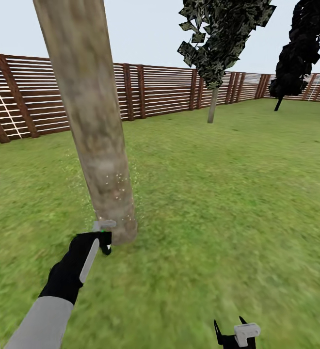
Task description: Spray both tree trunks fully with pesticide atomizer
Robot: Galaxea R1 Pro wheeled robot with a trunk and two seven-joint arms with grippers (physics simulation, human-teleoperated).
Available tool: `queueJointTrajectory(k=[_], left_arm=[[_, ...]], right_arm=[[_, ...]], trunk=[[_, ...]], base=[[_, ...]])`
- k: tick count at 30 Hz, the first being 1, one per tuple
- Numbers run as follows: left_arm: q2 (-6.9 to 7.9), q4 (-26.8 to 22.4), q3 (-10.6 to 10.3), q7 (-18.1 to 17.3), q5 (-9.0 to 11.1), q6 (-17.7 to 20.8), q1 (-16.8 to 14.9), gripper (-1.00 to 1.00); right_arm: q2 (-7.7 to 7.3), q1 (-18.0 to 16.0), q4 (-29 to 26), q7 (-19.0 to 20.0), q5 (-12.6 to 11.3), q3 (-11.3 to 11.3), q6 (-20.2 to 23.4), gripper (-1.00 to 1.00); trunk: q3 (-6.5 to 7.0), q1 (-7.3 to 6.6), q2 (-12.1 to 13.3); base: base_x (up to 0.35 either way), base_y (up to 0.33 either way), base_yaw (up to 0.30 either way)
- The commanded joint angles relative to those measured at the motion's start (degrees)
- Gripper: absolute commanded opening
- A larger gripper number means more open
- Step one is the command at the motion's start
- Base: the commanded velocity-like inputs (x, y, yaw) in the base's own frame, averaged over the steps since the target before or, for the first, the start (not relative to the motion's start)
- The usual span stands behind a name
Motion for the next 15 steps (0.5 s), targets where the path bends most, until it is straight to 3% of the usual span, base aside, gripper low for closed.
queueJointTrajectory(k=[1,2,4,5,7,11,15], left_arm=[[-0.12,-0.07,-0.52,0.03,-0.43,0.88,-0.64,-1.00],[0.22,-0.12,-0.16,0.06,-0.27,1.99,-1.14,-1.00],[1.45,-0.14,3.45,-0.01,-0.45,2.48,-1.78,-1.00],[2.10,-0.14,4.29,-0.04,-0.46,2.53,-1.92,-1.00],[4.53,-0.14,5.58,-0.10,-0.28,2.60,-2.02,-1.00],[2.95,-0.30,4.76,-0.03,-0.31,2.62,-2.42,-1.00],[2.18,-0.32,4.27,-0.02,-0.38,2.72,-3.34,-1.00]], right_arm=[[0.00,0.01,0.00,0.00,0.00,0.00,0.00,1.00],[0.00,-0.01,0.00,0.00,0.00,0.00,0.00,1.00],[0.00,-0.02,0.00,0.00,0.00,0.00,0.00,1.00],[0.00,0.00,0.00,0.00,0.00,0.00,0.00,1.00],[0.00,0.00,0.00,0.00,0.00,0.00,0.00,1.00],[0.00,0.00,0.00,0.00,0.00,0.00,0.00,1.00],[0.00,-0.02,0.00,0.00,0.00,0.00,0.00,1.00]], trunk=[[0.00,0.00,0.00],[0.00,0.00,0.00],[0.00,0.00,0.00],[0.00,0.00,0.00],[0.00,0.00,0.00],[0.00,0.00,0.00],[0.00,0.00,0.00]], base=[[0.000,0.000,0.000],[0.000,0.000,0.000],[0.000,0.000,0.000],[0.000,0.000,0.000],[0.000,0.000,0.000],[0.012,0.000,0.000],[0.291,0.000,0.000]])
